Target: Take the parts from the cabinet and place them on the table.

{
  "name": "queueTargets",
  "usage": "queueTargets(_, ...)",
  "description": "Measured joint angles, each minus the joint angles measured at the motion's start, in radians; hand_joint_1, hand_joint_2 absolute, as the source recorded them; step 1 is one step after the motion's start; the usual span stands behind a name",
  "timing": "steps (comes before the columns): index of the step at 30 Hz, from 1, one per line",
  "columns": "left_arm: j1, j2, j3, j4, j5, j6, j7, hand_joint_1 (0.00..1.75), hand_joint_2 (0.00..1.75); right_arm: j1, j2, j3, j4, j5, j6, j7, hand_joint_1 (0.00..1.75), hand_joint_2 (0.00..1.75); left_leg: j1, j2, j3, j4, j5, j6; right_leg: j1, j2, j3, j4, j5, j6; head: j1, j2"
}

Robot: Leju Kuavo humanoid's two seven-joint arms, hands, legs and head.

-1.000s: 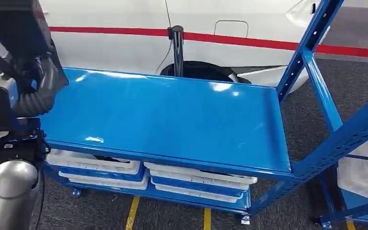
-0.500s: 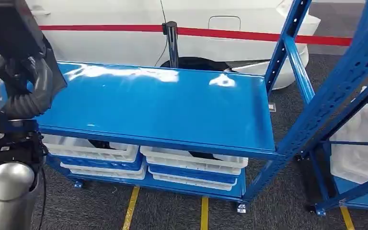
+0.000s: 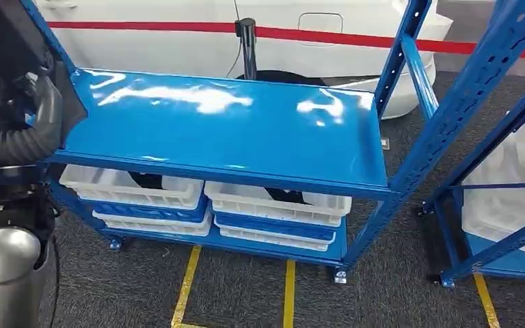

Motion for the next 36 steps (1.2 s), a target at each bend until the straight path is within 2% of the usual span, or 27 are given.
queueTargets(2, -0.003, 0.0, 0.0, 0.0, -0.002, 0.0, -0.006, 1.75, 1.75, -0.002, 0.0, -0.005, 0.0, -0.003, 0.006, 0.0, 0.0, 0.0, -0.001, 0.001, -0.03, 0.0, 0.026, 0.017, -0.008, -0.001, -0.043, 0.108, -0.132, 0.009, 0.003, 0.0)
queueTargets(4, -0.002, 0.0, 0.0, 0.0, -0.004, 0.0, -0.011, 1.75, 1.75, 0.0, 0.0, -0.005, 0.0, -0.011, 0.006, -0.001, 0.0, 0.0, -0.002, 0.001, -0.06, 0.002, 0.049, 0.017, -0.011, 0.0, -0.091, 0.288, -0.238, 0.018, 0.005, 0.0)
queueTargets(5, -0.002, 0.0, 0.0, 0.0, -0.005, -0.001, -0.012, 1.75, 1.75, 0.0, 0.0, -0.005, 0.0, -0.011, 0.006, -0.002, 0.0, 0.0, -0.002, 0.001, -0.074, 0.003, 0.058, 0.017, -0.011, 0.0, -0.102, 0.347, -0.248, 0.021, 0.005, 0.0)
queueTargets(6, -0.002, 0.0, -0.001, 0.0, -0.005, -0.004, -0.012, 1.75, 1.75, 0.0, 0.0, -0.006, 0.0, -0.012, 0.006, -0.002, 0.0, 0.0, -0.002, 0.001, -0.086, 0.004, 0.067, 0.016, -0.011, 0.0, -0.098, 0.372, -0.236, 0.022, 0.005, 0.0)
queueTargets(7, -0.001, 0.0, -0.001, 0.0, -0.007, -0.004, -0.012, 1.75, 1.75, -0.001, 0.0, -0.006, 0.0, -0.013, 0.006, -0.003, 0.0, 0.0, -0.002, 0.001, -0.103, 0.007, 0.079, 0.013, -0.012, -0.001, -0.063, 0.348, -0.189, 0.022, 0.005, 0.0)
queueTargets(9, -0.001, 0.0, -0.001, 0.0, -0.007, -0.003, -0.012, 1.75, 1.75, -0.001, -0.001, -0.006, 0.0, -0.014, 0.005, -0.003, 0.0, 0.0, -0.001, 0.001, -0.123, 0.013, 0.09, 0.009, -0.012, -0.001, 0.02, 0.238, -0.131, 0.019, 0.005, 0.0)
queueTargets(10, -0.002, 0.0, -0.001, 0.0, -0.008, -0.003, -0.012, 1.75, 1.75, -0.002, -0.002, -0.008, 0.0, -0.014, 0.005, -0.004, 0.0, 0.0, -0.001, 0.001, -0.134, 0.02, 0.097, 0.004, -0.011, 0.0, 0.112, 0.108, -0.118, 0.014, 0.005, 0.0)
queueTargets(11, -0.002, 0.0, 0.0, 0.0, -0.008, -0.001, -0.012, 1.75, 1.75, -0.003, -0.003, -0.009, 0.0, -0.014, 0.004, -0.004, 0.0, 0.0, -0.006, 0.001, -0.142, 0.025, 0.1, -0.001, -0.007, 0.0, 0.168, 0.021, -0.151, 0.009, 0.005, 0.0)
queueTargets(12, -0.002, 0.002, 0.001, 0.0, -0.008, 0.0, -0.012, 1.75, 1.75, -0.002, -0.005, -0.01, 0.0, -0.014, 0.002, -0.004, 0.0, 0.0, -0.004, 0.002, -0.143, 0.029, 0.106, -0.006, -0.004, 0.002, 0.189, -0.024, -0.162, 0.004, 0.003, 0.0)
queueTargets(15, -0.002, 0.003, 0.001, 0.0, -0.01, 0.011, -0.013, 1.75, 1.75, -0.003, -0.005, -0.011, 0.0, -0.018, -0.01, -0.003, 0.0, 0.0, 0.002, 0.003, -0.147, 0.026, 0.128, -0.024, 0.001, 0.002, 0.173, -0.012, -0.151, -0.011, 0.004, 0.0)
queueTargets(16, -0.001, 0.005, 0.002, 0.0, -0.01, 0.013, -0.013, 1.75, 1.75, -0.004, -0.004, -0.012, 0.0, -0.019, -0.013, -0.002, 0.0, 0.0, 0.005, 0.002, -0.157, 0.032, 0.119, -0.03, -0.011, -0.006, 0.164, -0.019, -0.136, -0.024, 0.005, 0.0)
queueTargets(17, -0.002, 0.006, 0.003, 0.0, -0.01, 0.015, -0.013, 1.75, 1.75, -0.007, -0.003, -0.012, 0.0, -0.019, -0.013, -0.003, 0.0, 0.0, 0.001, 0.0, -0.171, 0.058, 0.081, -0.035, -0.009, -0.005, 0.155, -0.017, -0.127, -0.028, 0.001, 0.0)
queueTargets(18, -0.003, 0.007, 0.003, 0.0, -0.01, 0.014, -0.013, 1.75, 1.75, -0.006, -0.005, -0.012, 0.0, -0.019, -0.016, -0.003, 0.0, 0.0, 0.007, 0.001, -0.196, 0.132, 0.013, -0.04, -0.009, -0.008, 0.142, -0.017, -0.116, -0.038, 0.0, 0.0)
queueTargets(19, -0.002, 0.008, 0.004, 0.0, -0.01, 0.014, -0.013, 1.75, 1.75, -0.006, -0.006, -0.012, 0.0, -0.02, -0.018, -0.003, 0.0, 0.0, 0.01, 0.001, -0.228, 0.235, -0.051, -0.046, -0.008, -0.009, 0.126, -0.017, -0.105, -0.038, -0.001, 0.0)
queueTargets(21, 0.002, 0.01, 0.004, 0.0, -0.01, 0.014, -0.013, 1.75, 1.75, -0.006, -0.006, -0.012, 0.0, -0.02, -0.02, -0.003, 0.0, 0.0, 0.013, 0.001, -0.263, 0.382, -0.105, -0.053, -0.007, -0.01, 0.098, -0.015, -0.085, -0.037, -0.001, 0.0)
queueTargets(22, 0.002, 0.01, 0.004, 0.0, -0.01, 0.014, -0.013, 1.75, 1.75, -0.006, -0.006, -0.012, 0.0, -0.023, -0.021, -0.003, 0.0, 0.0, 0.013, 0.001, -0.258, 0.401, -0.096, -0.054, -0.007, -0.01, 0.086, -0.014, -0.076, -0.036, -0.001, 0.0)
queueTargets(23, 0.002, 0.01, 0.004, 0.0, -0.01, 0.014, -0.013, 1.75, 1.75, -0.006, -0.006, -0.012, 0.0, -0.029, -0.023, -0.005, 0.0, 0.0, 0.013, 0.001, -0.226, 0.373, -0.056, -0.053, -0.006, -0.009, 0.071, -0.012, -0.066, -0.034, -0.001, 0.0)
queueTargets(24, 0.002, 0.01, 0.004, 0.0, -0.01, 0.014, -0.013, 1.75, 1.75, -0.006, -0.006, -0.013, 0.0, -0.032, -0.023, -0.006, 0.0, 0.0, 0.013, 0.001, -0.176, 0.304, -0.015, -0.052, -0.006, -0.009, 0.061, -0.011, -0.059, -0.032, -0.001, 0.0)
queueTargets(25, 0.001, 0.01, 0.005, 0.0, -0.01, 0.014, -0.013, 1.75, 1.75, -0.006, -0.006, -0.013, 0.0, -0.033, -0.023, -0.006, 0.0, 0.0, 0.013, 0.001, -0.131, 0.237, 0.009, -0.05, -0.007, -0.008, 0.054, -0.009, -0.054, -0.03, -0.001, 0.0)
queueTargets(26, -0.001, 0.01, 0.005, 0.0, -0.01, 0.014, -0.013, 1.75, 1.75, -0.006, -0.006, -0.013, 0.0, -0.034, -0.023, -0.007, 0.0, 0.0, 0.013, 0.001, -0.048, 0.11, 0.028, -0.046, -0.007, -0.006, 0.047, -0.005, -0.047, -0.025, -0.001, 0.0)
queueTargets(27, -0.002, 0.01, 0.005, 0.0, -0.01, 0.014, -0.013, 1.75, 1.75, -0.006, -0.007, -0.013, 0.0, -0.034, -0.025, -0.008, 0.0, 0.0, 0.011, 0.0, -0.007, 0.038, -0.007, -0.042, -0.004, -0.006, 0.04, -0.004, -0.042, -0.019, -0.001, 0.0)
queueTargets(28, -0.002, 0.01, 0.006, 0.0, -0.01, 0.014, -0.013, 1.75, 1.75, -0.006, -0.007, -0.013, 0.0, -0.035, -0.026, -0.009, 0.0, 0.0, 0.002, -0.005, 0.012, -0.003, -0.013, -0.036, -0.003, -0.005, 0.037, -0.003, -0.035, -0.015, -0.001, 0.0)
queueTargets(30, -0.002, 0.012, 0.006, 0.0, -0.008, 0.01, -0.013, 1.75, 1.75, -0.005, -0.008, -0.013, 0.0, -0.036, -0.026, -0.01, 0.0, 0.0, -0.004, -0.005, -0.001, 0.006, -0.002, -0.027, -0.007, -0.005, 0.031, -0.008, -0.017, -0.005, -0.002, 0.0)
queueTargets(31, -0.002, 0.011, 0.006, 0.0, -0.007, 0.01, -0.013, 1.75, 1.75, -0.004, -0.008, -0.013, 0.0, -0.038, -0.026, -0.009, 0.0, 0.0, -0.003, -0.004, -0.013, 0.01, 0.007, -0.017, -0.005, -0.003, 0.025, -0.008, -0.007, 0.002, 0.0, 0.0)
queueTargets(32, -0.001, 0.012, 0.005, 0.0, -0.006, 0.01, -0.013, 1.75, 1.75, -0.003, -0.011, -0.013, 0.0, -0.039, -0.026, -0.009, 0.0, 0.0, 0.005, 0.0, -0.022, 0.007, 0.018, -0.007, -0.004, -0.002, 0.016, -0.005, -0.013, 0.006, 0.0, 0.0)
queueTargets(34, -0.002, 0.011, 0.005, 0.0, -0.003, 0.01, -0.013, 1.75, 1.75, -0.003, -0.011, -0.013, 0.0, -0.039, -0.026, -0.009, 0.0, 0.0, 0.003, 0.002, -0.045, 0.008, 0.04, 0.009, -0.008, -0.003, -0.025, 0.107, -0.136, 0.014, 0.0, 0.0)
queueTargets(36, -0.001, 0.012, 0.005, 0.0, -0.003, 0.01, -0.013, 1.75, 1.75, -0.001, -0.011, -0.013, 0.0, -0.039, -0.026, -0.009, 0.0, 0.0, -0.001, 0.002, -0.068, 0.009, 0.057, 0.014, -0.008, -0.003, -0.075, 0.274, -0.23, 0.018, 0.001, 0.0)
